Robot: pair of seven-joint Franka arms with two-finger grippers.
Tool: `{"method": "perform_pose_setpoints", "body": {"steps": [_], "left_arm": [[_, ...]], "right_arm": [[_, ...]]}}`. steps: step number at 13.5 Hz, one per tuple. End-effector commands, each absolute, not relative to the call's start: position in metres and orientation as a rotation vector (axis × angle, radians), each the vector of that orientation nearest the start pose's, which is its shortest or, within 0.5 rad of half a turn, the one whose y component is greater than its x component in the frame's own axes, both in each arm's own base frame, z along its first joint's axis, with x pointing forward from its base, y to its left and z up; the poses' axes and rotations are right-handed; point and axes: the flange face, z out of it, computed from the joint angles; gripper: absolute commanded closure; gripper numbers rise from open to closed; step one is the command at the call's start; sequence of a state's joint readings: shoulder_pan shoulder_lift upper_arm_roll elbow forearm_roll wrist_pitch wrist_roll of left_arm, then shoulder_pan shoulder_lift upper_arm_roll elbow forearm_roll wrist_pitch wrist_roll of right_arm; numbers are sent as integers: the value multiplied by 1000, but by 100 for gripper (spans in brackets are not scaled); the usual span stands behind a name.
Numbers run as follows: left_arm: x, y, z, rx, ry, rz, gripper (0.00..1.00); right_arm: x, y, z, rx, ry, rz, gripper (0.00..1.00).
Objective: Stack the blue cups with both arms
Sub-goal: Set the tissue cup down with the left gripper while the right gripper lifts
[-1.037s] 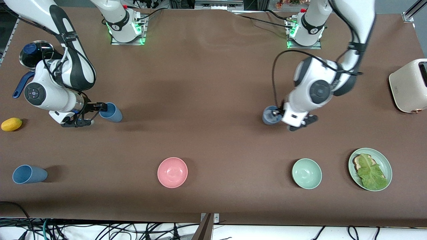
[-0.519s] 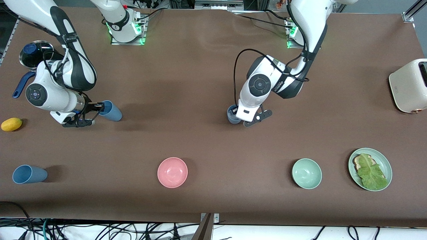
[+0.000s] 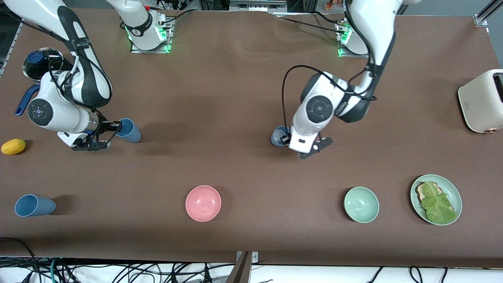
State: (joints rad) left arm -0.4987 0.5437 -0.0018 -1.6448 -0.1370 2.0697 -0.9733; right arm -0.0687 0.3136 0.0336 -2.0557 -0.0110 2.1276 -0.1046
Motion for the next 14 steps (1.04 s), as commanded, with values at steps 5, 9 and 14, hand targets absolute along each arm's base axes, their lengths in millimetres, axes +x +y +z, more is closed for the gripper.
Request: {"method": "perform_pose_setpoints", "body": {"steps": [5,9,14], "left_arm": [[660,-165,365,-3011,-663,339,0],[681,-61,379,-3026,-524,297,0],[678,26,392,-3089,-327,326,0]], "right_arm": [[605,15,358,-3058,-167,391,100],[617,74,394,-3083,-109,361,100],[627,190,423,-3034,114,333,100]]}}
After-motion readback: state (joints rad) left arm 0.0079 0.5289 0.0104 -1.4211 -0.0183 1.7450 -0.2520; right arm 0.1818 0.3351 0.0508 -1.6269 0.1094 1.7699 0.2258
